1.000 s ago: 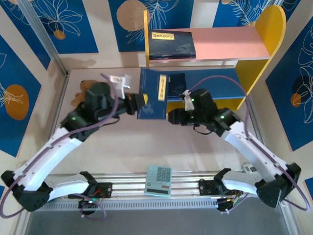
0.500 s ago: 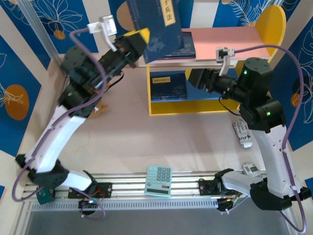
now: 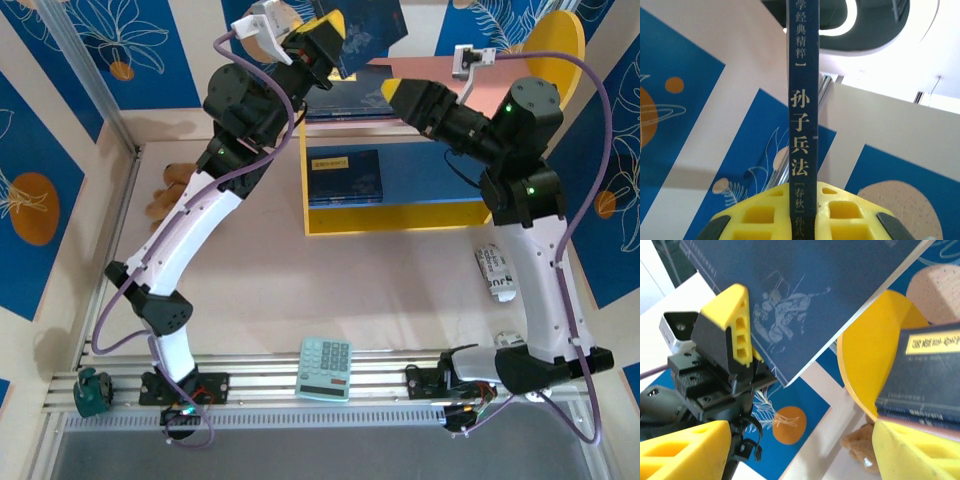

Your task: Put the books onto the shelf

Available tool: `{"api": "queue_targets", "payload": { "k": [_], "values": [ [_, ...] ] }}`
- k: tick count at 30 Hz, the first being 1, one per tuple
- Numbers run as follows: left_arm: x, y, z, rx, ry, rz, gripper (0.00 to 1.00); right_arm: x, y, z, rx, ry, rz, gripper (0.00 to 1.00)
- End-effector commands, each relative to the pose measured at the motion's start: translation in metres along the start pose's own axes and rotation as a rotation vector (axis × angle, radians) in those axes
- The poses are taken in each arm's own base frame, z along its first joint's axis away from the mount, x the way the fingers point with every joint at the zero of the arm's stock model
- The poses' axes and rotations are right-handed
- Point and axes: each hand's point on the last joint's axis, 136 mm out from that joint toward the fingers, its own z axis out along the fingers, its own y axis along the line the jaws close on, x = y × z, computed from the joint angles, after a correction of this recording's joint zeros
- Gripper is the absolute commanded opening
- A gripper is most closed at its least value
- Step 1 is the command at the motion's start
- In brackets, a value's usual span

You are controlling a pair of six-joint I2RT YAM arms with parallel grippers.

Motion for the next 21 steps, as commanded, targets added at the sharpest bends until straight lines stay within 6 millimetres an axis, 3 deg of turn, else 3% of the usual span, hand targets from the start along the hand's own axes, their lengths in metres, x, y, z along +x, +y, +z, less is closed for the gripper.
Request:
{"api": "queue_targets", "payload": {
  "k": [1, 6, 13, 21],
  "values": [
    [-0.06, -0.034, -0.008, 0.102, -0.206, -0.032, 0.0, -0.026, 0.023, 0.002, -0.081, -0.074, -0.014, 0.77],
    [-0.063, -0.035, -0.009, 0.109, -0.221, -0.056, 0.0, -0.035, 0.015, 0.022, -0.117, -0.099, 0.022, 0.77],
    [-0.06, -0.032, -0.009, 0.104, -0.233, -0.076, 0.0, -0.028, 0.019, 0.05, -0.17, -0.075, 0.004, 0.78],
    [-0.044, -0.017, -0.011, 0.05, -0.251, -0.088, 0.0, -0.024, 0.019, 0.06, -0.19, -0.072, -0.003, 0.77]
  ]
}}
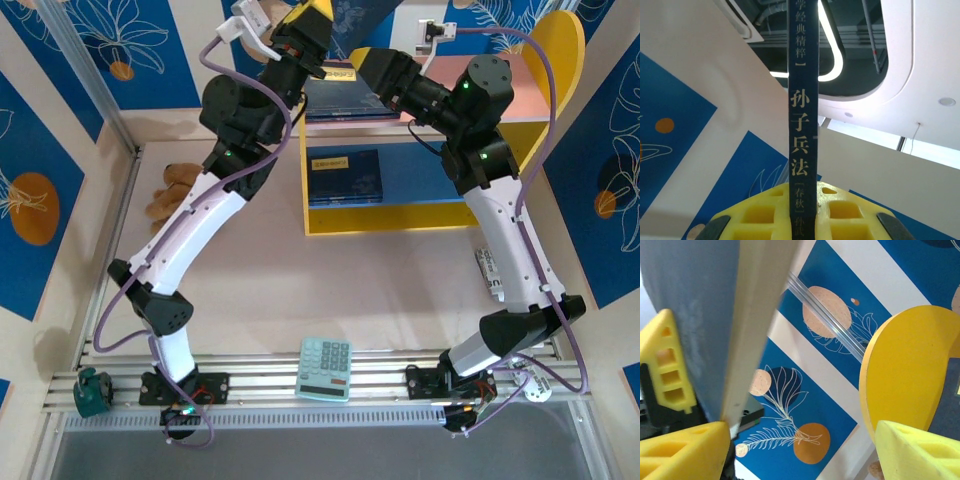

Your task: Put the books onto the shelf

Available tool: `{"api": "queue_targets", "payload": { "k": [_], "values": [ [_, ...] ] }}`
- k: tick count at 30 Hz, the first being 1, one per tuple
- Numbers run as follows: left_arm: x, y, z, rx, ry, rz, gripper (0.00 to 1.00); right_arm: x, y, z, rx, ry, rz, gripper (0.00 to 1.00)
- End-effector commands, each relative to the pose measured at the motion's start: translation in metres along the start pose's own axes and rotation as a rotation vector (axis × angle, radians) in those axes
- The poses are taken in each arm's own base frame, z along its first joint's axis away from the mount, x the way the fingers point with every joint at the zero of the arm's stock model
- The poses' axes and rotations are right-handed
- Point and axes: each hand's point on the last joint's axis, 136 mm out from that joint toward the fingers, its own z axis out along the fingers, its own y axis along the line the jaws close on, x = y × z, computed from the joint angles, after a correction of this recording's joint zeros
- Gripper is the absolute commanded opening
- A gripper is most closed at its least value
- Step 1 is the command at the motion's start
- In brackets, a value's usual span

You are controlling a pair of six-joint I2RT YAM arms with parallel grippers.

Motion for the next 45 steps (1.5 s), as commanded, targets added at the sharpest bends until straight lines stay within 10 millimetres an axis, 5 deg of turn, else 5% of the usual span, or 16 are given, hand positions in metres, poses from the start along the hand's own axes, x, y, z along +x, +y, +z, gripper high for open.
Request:
{"api": "queue_targets", "payload": {
  "k": [1, 20, 40, 41, 45],
  "values": [
    [-0.017, -0.012, -0.007, 0.01, -0.081, -0.025, 0.0, -0.013, 0.025, -0.003, -0.06, -0.05, -0.054, 0.77],
    [0.004, -0.005, -0.02, -0.007, -0.086, -0.103, 0.0, -0.006, 0.017, 0.009, -0.07, -0.06, -0.025, 0.72],
    [0.011, -0.009, -0.018, 0.01, -0.078, -0.117, 0.0, -0.015, 0.021, 0.003, -0.099, -0.068, -0.029, 0.22],
    [0.012, -0.009, -0.018, 0.009, -0.076, -0.117, 0.03, -0.015, 0.022, 0.003, -0.101, -0.067, -0.031, 0.19],
    [0.015, -0.006, -0.02, -0.022, -0.037, -0.092, 0.4, -0.016, 0.024, -0.001, -0.092, -0.043, -0.053, 0.1]
  ]
}}
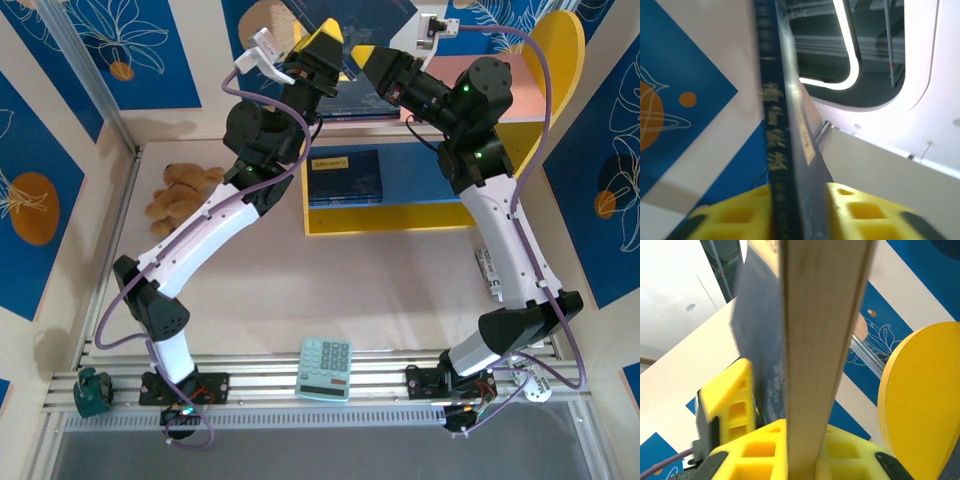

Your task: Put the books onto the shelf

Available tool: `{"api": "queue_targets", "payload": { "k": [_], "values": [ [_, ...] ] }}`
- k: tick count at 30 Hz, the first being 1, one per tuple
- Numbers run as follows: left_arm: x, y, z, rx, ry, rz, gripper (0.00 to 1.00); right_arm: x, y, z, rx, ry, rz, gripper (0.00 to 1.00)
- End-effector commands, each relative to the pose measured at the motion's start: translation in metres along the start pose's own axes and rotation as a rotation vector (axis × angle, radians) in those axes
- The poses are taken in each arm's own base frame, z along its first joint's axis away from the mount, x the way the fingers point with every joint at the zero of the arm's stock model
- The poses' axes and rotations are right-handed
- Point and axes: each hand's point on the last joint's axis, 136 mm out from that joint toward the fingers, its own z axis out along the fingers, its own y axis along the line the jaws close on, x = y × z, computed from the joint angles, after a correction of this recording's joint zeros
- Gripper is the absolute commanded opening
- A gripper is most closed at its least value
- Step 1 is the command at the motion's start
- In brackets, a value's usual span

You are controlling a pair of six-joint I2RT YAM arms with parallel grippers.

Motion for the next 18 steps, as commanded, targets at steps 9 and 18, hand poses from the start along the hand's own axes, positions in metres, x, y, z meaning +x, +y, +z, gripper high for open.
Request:
{"api": "queue_targets", "payload": {
  "k": [9, 18],
  "values": [
    [-0.003, 0.005, -0.042, -0.182, 0.285, 0.206, 0.58, -0.009, 0.008, -0.046, 0.075, 0.088, -0.125, 0.03],
    [0.03, 0.049, -0.103, -0.308, 0.748, 0.301, 0.59, 0.011, 0.004, -0.093, 0.131, 0.225, -0.171, 0.02]
  ]
}}
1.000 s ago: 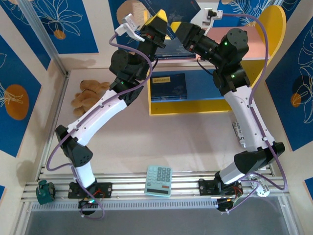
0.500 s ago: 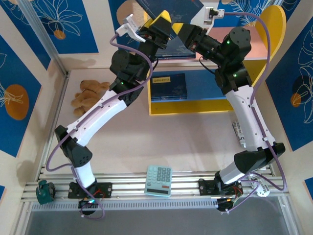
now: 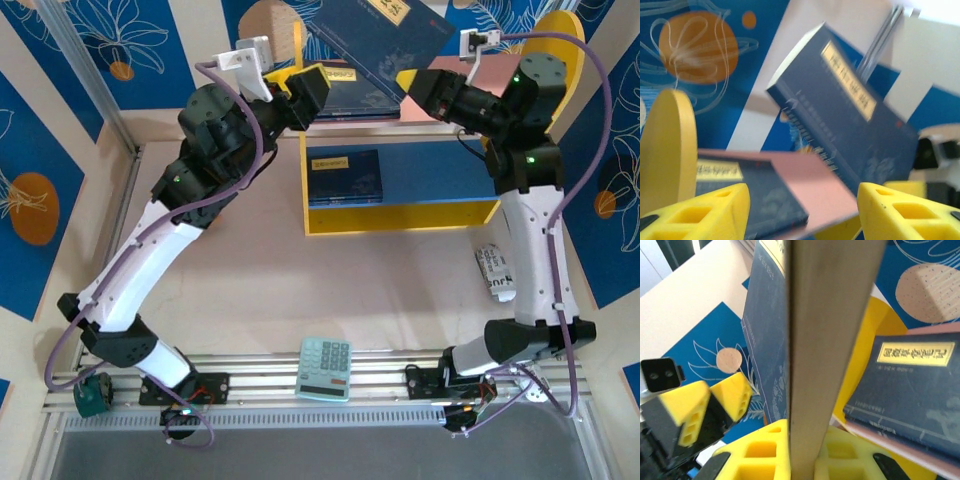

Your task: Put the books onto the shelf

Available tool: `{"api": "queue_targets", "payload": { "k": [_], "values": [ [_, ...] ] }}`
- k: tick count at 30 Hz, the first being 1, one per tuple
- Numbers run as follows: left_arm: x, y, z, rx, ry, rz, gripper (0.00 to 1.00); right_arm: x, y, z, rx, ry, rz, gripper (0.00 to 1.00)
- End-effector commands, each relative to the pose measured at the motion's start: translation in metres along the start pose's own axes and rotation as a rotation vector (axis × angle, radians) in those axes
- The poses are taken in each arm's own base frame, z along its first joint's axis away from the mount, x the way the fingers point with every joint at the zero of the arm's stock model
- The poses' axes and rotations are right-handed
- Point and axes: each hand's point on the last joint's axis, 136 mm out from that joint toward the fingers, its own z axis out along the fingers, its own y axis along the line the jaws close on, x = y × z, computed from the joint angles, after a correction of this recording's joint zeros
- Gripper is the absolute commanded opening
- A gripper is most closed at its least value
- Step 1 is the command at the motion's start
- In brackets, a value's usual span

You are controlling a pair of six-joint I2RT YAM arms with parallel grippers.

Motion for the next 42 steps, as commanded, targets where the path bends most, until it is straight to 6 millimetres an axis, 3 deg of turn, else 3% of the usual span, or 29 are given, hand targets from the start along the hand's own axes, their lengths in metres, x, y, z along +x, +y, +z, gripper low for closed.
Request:
{"api": "queue_targets", "payload": {
  "k": [1, 5, 9, 15, 24, 42],
  "values": [
    [0.051, 0.019, -0.013, 0.035, 0.295, 0.014, 0.59, 0.017, 0.029, -0.025, -0.041, 0.066, -0.105, 0.02],
    [0.062, 0.021, -0.023, 0.189, 0.43, -0.11, 0.6, 0.026, 0.025, -0.039, -0.039, 0.089, -0.106, 0.02],
    [0.061, 0.023, -0.03, 0.236, 0.464, -0.112, 0.6, 0.032, 0.021, -0.045, -0.046, 0.112, -0.106, 0.02],
    [0.061, 0.007, -0.04, 0.397, 0.512, -0.124, 0.61, 0.035, 0.016, -0.051, -0.023, 0.127, -0.11, 0.02],
    [0.056, -0.006, -0.036, 0.53, 0.528, -0.184, 0.62, 0.057, 0.011, -0.047, -0.058, 0.206, -0.086, 0.02],
    [0.04, -0.004, -0.03, 0.59, 0.497, -0.234, 0.63, 0.108, 0.033, -0.031, -0.171, 0.386, -0.092, 0.02]
  ]
}}
